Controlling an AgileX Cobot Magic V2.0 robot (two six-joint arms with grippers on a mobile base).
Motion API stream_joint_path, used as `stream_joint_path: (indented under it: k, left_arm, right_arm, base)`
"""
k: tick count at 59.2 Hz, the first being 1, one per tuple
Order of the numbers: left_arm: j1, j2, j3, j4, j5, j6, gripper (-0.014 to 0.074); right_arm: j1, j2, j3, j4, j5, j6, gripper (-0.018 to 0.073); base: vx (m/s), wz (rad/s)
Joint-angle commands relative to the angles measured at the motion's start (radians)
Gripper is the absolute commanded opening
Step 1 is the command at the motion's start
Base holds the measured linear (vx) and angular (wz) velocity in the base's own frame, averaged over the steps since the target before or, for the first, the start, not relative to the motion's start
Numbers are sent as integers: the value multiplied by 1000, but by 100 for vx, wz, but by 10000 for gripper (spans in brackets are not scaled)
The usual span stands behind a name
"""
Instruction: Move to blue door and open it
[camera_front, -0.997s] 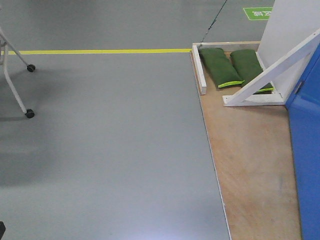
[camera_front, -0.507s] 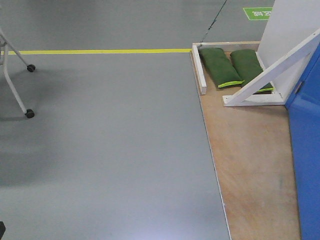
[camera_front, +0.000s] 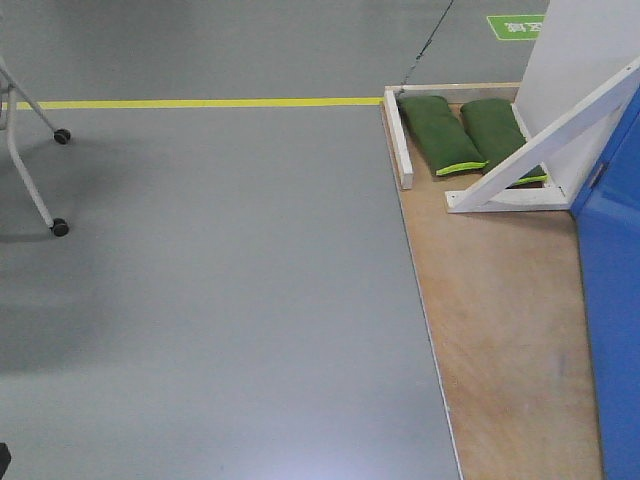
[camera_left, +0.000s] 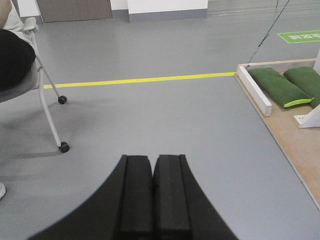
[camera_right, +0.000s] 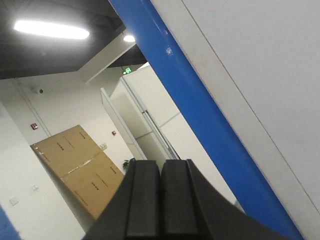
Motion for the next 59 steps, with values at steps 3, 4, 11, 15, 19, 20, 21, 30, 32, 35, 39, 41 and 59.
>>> stream_joint_path:
  k: [3,4,11,15,19,20,21,30,32,35,39,41,59]
  left_arm:
    - [0,-18,-31,-2,-81,-4,71]
    - [0,-18,-31,-2,-81,-4,71]
    - [0,-18,-31,-2,-81,-4,71]
    - [0,-18,-31,-2,-81,-4,71]
    - [0,-18,-31,-2,-81,-4,71]
    - [0,-18,-31,-2,-81,-4,71]
    - [0,-18,-31,-2,-81,-4,71]
    - [0,-18,-31,-2,-81,-4,71]
    - [0,-18,-31,-2,-81,-4,71]
    - [0,-18,-31,-2,-81,-4,71]
    - [0,-18,-31,-2,-81,-4,71]
    - [0,-18,-31,-2,-81,-4,71]
    - [0,-18,-31,-2,-81,-4,71]
  right_arm:
    - [-13,30,-113,-20,-66,-3,-4]
    - [-19,34,-125,-20,-66,-3,-4]
    - [-94,57,-177,-20,-34,-3,-4]
    - [-145,71,-195,-20,-38,-3,-4]
    - [-191,94,-213,-20,-40,-3,-4]
    - [-195,100,-217,-20,-40,-3,-4]
    - [-195,105,-221,-20,-40,-3,-4]
    - [-171,131,-255,-21,-36,-3,-4]
    - [-163,142,-262,-22,-34,-3,-4]
    - [-148,162,-280,-24,-32,-3,-4]
    - [-124,187,-308,-24,-16,-3,-4]
    - [-113,203,-325,-24,-8,-3,-4]
    - [-23,302,-412,-85,10,-3,-4]
  base:
    - [0,0]
    - [0,0]
    - [0,0]
    - [0,0]
    - [0,0]
    - [0,0]
    - [0,0]
    - [0,0]
    - [0,0]
    - [0,0]
    - [0,0]
    - [0,0]
    - [0,0]
